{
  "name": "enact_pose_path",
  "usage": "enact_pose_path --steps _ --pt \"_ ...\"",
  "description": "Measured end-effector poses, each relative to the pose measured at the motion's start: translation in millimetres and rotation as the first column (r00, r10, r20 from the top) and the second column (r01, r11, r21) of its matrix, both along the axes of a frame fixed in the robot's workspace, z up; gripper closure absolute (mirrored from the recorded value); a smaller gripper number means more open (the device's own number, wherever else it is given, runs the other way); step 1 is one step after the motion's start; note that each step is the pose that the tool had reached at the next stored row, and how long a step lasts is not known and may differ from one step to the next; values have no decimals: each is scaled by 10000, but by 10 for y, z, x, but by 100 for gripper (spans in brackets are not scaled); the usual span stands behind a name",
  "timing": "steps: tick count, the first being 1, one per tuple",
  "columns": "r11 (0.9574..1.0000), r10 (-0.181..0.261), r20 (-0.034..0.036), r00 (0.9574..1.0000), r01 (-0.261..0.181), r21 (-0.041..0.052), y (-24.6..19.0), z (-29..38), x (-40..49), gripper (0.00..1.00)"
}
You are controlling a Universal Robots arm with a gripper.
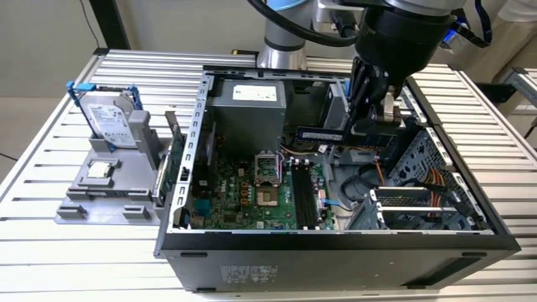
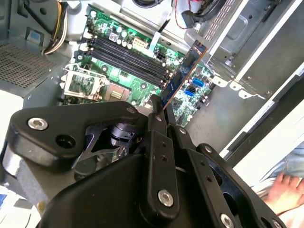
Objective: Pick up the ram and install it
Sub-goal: 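Insert the ram into the slot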
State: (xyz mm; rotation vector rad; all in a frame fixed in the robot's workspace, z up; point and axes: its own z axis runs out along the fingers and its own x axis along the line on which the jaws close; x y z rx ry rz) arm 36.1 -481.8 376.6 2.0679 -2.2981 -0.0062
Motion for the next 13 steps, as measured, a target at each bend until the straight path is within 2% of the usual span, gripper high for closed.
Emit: enact_pose_path --steps 4,13 --pt "10000 -62 0 10000 62 -1 0 0 0 100" --pt "9981 -618 0 9981 618 -5 15 -2 1 100"
